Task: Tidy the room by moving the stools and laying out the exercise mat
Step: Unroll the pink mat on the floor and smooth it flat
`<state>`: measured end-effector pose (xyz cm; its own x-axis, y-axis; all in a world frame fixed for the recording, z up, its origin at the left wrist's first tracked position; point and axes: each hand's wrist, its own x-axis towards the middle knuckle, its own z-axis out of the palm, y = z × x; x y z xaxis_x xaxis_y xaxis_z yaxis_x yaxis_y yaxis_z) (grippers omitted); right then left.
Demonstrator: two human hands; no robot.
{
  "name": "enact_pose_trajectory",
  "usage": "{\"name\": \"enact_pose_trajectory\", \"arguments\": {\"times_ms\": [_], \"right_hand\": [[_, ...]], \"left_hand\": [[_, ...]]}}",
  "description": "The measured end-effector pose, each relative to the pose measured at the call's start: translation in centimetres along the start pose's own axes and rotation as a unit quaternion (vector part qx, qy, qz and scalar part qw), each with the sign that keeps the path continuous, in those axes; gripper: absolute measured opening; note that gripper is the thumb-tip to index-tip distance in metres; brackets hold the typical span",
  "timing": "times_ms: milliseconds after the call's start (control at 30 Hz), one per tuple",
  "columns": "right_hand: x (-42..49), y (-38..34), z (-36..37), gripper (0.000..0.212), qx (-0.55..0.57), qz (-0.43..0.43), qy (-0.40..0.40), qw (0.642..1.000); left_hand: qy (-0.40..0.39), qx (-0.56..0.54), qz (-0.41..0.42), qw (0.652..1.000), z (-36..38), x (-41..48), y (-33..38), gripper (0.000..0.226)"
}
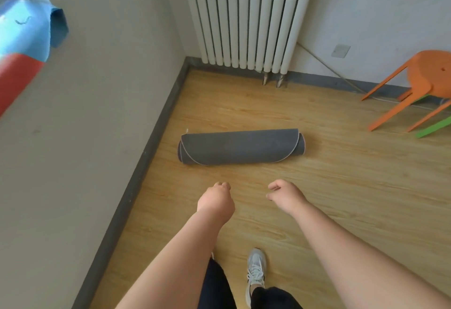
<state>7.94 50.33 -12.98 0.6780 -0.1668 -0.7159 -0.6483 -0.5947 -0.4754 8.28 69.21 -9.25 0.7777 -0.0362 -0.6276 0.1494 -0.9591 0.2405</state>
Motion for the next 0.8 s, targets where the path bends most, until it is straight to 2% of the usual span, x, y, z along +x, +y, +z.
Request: {"name": "enact_pose_trajectory", "arguments": {"times_ms": [233,433,600,700,800], "right_hand": [[7.2,-3.9,-0.3,0.036,0.029,0.032,0.026,0.999],[14.4,-4.0,1.6,0.039,0.047,0.082,0.057,0.994],[23.6,-2.1,5.8,0.041,0.034,0.064,0.071,0.995],[30.7,0.2,9.6,0.047,-0.028,0.039,0.08,0.996],[37.4,2.5,12.6,0.055,-0.117,-0.017,0.086,0.989]], "left_hand": [[-0.036,0.013,0.041,0.998,-2.6,10.9,-0.2,0.054],[-0.05,0.047,0.079,0.995,-2.3,21.0,-1.7,0.054],[-0.035,0.066,0.085,0.994,2.8,30.8,-3.8,0.051],[-0.014,0.074,0.087,0.993,8.2,37.6,-5.2,0.051],[0.012,0.11,0.137,0.984,13.0,43.1,-6.2,0.051]]}}
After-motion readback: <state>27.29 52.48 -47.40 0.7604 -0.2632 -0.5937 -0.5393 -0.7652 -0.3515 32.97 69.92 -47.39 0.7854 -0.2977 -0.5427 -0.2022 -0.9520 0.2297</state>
